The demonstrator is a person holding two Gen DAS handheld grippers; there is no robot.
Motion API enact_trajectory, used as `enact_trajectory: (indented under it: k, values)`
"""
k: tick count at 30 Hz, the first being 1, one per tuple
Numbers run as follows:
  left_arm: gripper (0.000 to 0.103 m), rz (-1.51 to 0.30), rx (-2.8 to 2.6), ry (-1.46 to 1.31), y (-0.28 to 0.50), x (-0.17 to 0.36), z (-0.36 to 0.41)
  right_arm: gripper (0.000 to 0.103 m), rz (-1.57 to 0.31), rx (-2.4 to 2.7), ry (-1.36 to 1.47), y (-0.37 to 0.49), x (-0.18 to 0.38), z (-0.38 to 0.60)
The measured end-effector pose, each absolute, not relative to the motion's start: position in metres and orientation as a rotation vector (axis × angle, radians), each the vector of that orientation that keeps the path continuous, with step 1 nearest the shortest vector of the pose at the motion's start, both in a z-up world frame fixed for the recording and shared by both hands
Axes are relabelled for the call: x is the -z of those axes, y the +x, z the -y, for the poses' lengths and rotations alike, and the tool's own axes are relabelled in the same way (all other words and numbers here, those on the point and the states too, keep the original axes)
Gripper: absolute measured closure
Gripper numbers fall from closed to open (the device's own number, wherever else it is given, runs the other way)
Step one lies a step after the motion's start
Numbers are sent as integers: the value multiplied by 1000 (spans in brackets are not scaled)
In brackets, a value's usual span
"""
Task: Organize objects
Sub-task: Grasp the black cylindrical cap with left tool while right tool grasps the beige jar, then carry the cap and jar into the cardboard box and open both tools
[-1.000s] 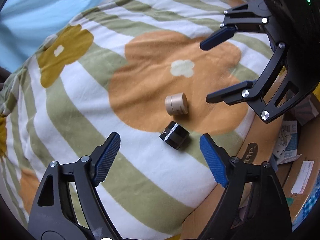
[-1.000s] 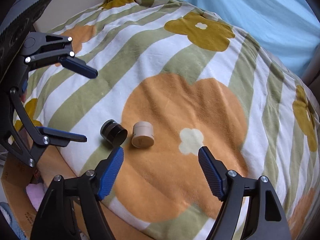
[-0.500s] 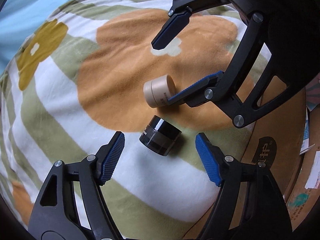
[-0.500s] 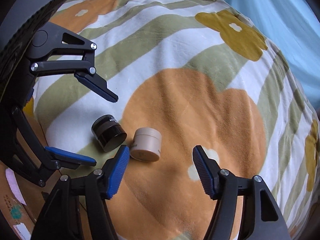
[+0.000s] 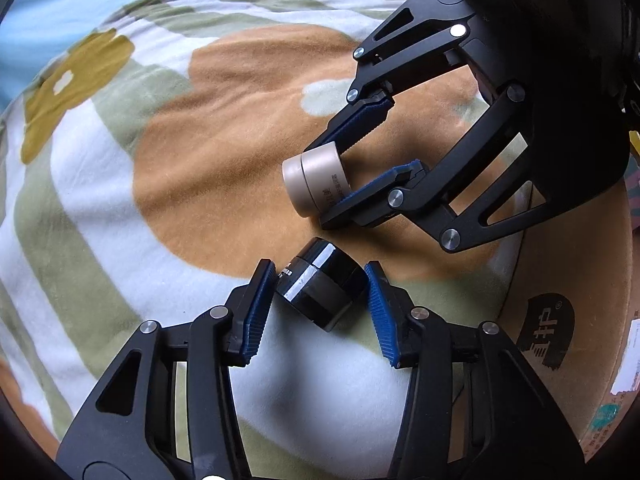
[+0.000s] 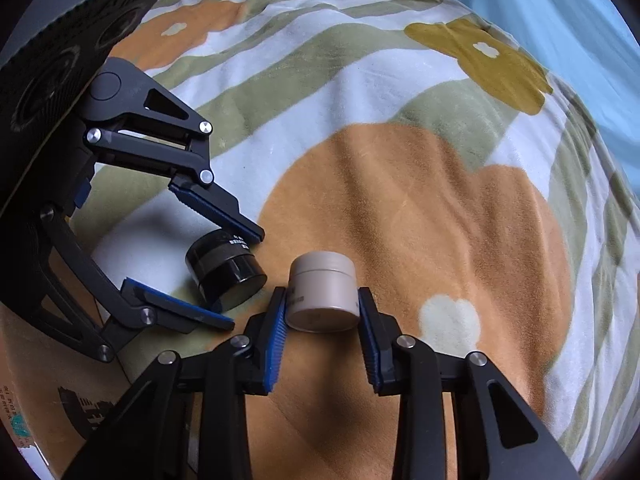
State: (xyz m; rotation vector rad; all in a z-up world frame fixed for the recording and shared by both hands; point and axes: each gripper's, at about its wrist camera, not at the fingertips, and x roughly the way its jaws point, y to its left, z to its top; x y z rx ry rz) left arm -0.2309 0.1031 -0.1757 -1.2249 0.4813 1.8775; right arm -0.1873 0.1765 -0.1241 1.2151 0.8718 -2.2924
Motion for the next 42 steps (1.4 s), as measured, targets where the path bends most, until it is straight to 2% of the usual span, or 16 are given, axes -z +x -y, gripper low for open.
enact_trajectory:
  k: [2, 3, 12, 20, 22, 25, 30, 35, 42]
  values:
    - [61, -467, -1881, -1223, -230, 174, -100, 72, -897, 2309, 1205, -184, 121, -176]
    - [61, -463, -1884, -1224, -230, 173, -98, 72, -995, 2220, 1136, -181, 118, -177]
    - [61, -511, -1983, -1213, -228, 128, -66, 72, -992, 2361, 1070, -165, 73, -193]
    - [60, -503, -2146, -1139, -205, 67, -41, 72, -838, 2505, 1019, -108, 17, -193]
    - [60, -490, -2177, -1140, -193, 56, -38, 72, -724, 2550, 1005, -90, 7, -196]
    - [60, -406, -2267, -1125, -169, 44, -34, 72, -592, 2600, 1002, -63, 3, -201]
    - [60, -203, -2384, -1121, -128, 32, -27, 72, -517, 2672, 1007, -22, 5, -207]
    - [60, -160, -2487, -1153, -88, 34, -26, 72, -737, 2747, 969, 24, 10, -199]
    - [60, -62, -2561, -1242, -44, 57, -33, 72, -688, 2771, 1039, 57, 39, -206]
